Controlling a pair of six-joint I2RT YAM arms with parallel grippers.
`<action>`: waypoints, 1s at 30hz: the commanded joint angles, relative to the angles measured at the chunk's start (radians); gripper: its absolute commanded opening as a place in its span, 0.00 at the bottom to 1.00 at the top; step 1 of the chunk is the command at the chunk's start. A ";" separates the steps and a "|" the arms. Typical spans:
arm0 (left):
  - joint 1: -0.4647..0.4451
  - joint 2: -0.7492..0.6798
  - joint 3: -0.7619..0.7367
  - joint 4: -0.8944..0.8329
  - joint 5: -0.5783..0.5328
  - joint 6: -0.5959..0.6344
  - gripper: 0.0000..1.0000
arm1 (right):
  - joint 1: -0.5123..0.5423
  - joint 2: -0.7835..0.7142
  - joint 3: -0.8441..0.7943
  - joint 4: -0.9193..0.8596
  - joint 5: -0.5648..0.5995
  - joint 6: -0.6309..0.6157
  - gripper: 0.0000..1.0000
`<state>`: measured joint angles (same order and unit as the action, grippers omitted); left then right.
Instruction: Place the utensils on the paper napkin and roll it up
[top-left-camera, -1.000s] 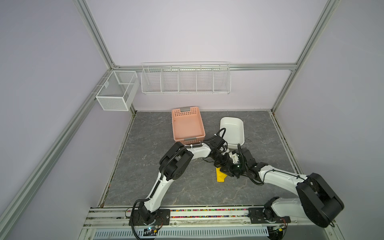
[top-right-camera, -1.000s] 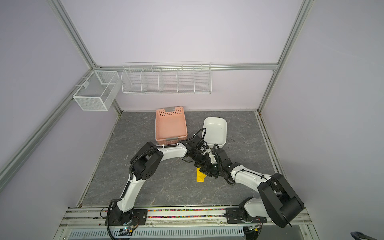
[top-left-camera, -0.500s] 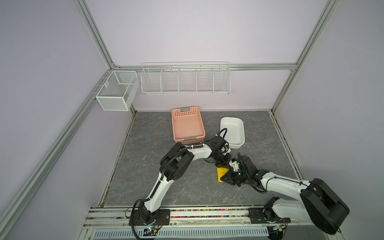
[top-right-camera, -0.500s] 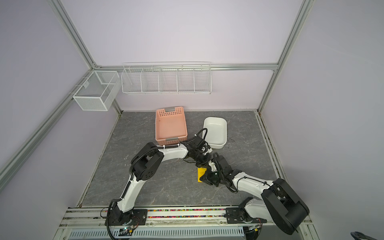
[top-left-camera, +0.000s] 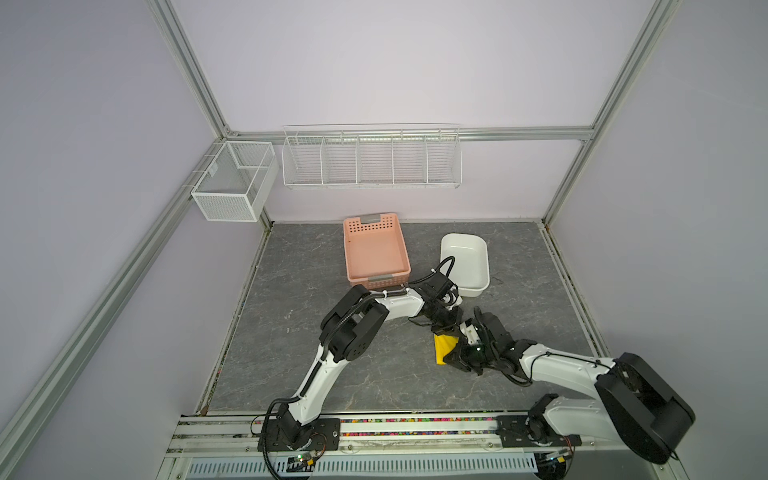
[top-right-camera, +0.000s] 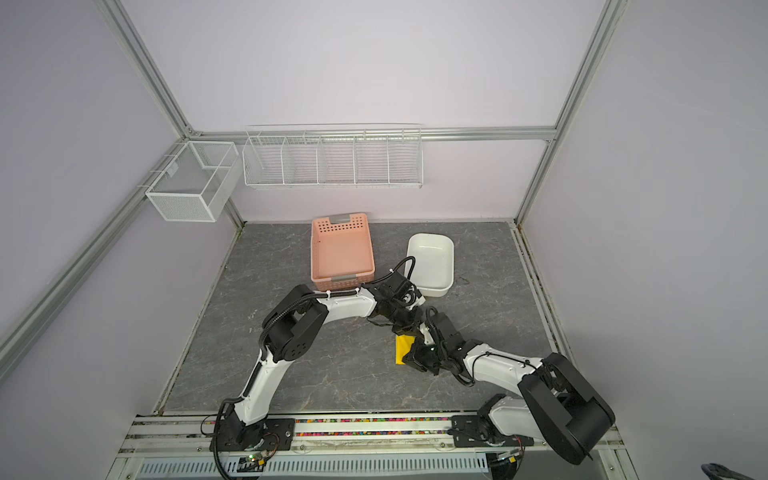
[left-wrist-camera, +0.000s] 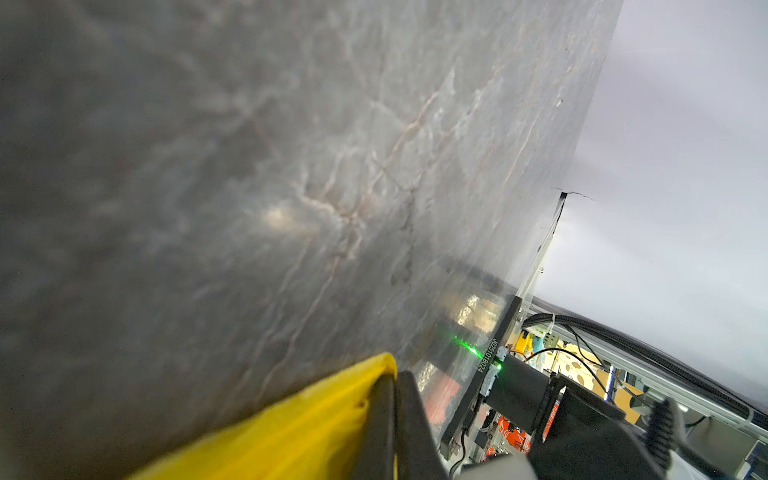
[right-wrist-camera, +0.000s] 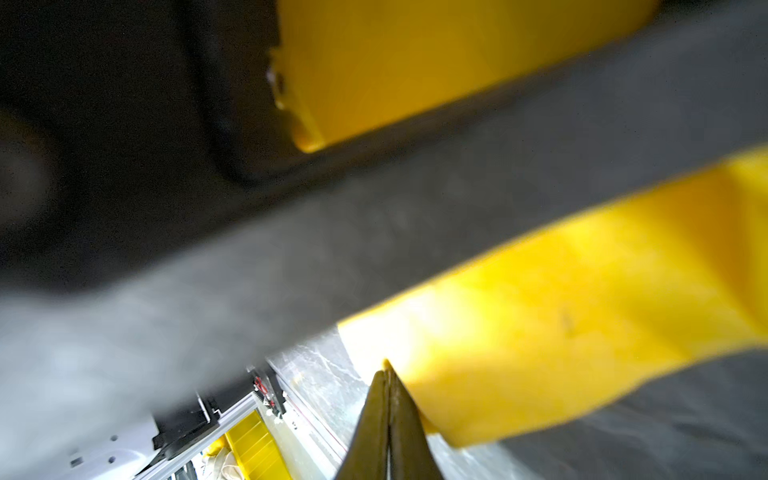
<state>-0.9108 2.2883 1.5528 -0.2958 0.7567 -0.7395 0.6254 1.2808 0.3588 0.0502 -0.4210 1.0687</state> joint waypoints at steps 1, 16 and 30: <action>-0.008 0.079 -0.046 -0.078 -0.140 0.011 0.00 | 0.007 -0.009 -0.023 -0.088 0.041 -0.007 0.06; 0.010 -0.090 0.036 -0.152 -0.171 0.082 0.13 | 0.007 0.034 -0.038 -0.061 0.036 0.002 0.07; 0.089 -0.278 0.016 -0.255 -0.259 0.115 0.21 | 0.006 0.036 -0.040 -0.055 0.034 0.008 0.07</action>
<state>-0.8421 2.0449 1.6005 -0.5152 0.5194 -0.6415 0.6262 1.2858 0.3534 0.0551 -0.4133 1.0626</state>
